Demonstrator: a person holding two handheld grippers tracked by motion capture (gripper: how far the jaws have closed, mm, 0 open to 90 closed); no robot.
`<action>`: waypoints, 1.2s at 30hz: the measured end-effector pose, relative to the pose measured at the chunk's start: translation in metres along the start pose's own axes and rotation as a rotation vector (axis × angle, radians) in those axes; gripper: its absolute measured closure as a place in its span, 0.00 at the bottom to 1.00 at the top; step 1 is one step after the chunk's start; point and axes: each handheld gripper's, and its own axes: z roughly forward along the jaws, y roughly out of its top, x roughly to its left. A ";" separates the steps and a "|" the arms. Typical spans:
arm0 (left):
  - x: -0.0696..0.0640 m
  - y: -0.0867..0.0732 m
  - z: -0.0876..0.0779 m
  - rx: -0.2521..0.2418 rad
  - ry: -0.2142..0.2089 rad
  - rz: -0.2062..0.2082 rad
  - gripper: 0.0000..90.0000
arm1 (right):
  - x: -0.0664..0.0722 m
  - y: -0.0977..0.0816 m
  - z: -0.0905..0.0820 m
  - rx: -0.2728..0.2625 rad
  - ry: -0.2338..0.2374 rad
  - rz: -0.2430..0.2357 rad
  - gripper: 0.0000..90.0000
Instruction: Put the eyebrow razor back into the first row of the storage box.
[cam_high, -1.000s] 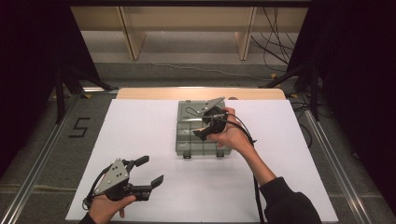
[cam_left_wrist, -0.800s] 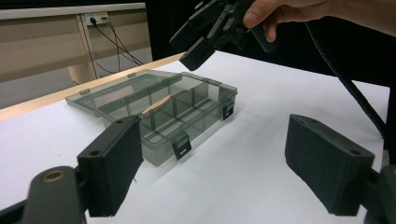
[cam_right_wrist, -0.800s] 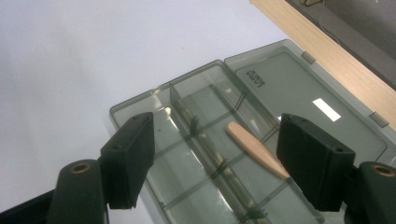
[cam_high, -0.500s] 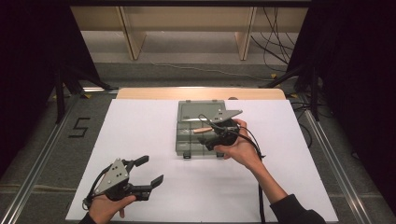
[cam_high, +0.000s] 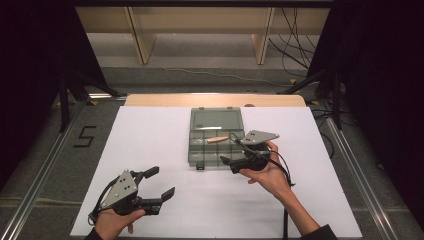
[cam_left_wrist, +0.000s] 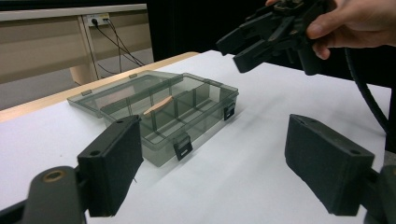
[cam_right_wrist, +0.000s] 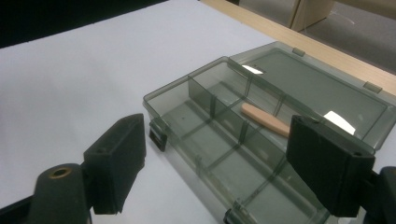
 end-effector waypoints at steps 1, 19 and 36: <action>0.000 0.000 0.000 0.000 0.000 0.001 0.21 | 0.001 -0.002 -0.003 -0.013 -0.004 0.013 0.23; 0.000 0.000 0.000 -0.001 0.002 -0.003 0.21 | 0.012 -0.047 -0.043 -0.103 0.015 0.106 0.21; -0.001 0.000 0.000 0.000 0.002 -0.010 0.21 | 0.018 -0.064 -0.064 -0.107 -0.024 0.117 0.19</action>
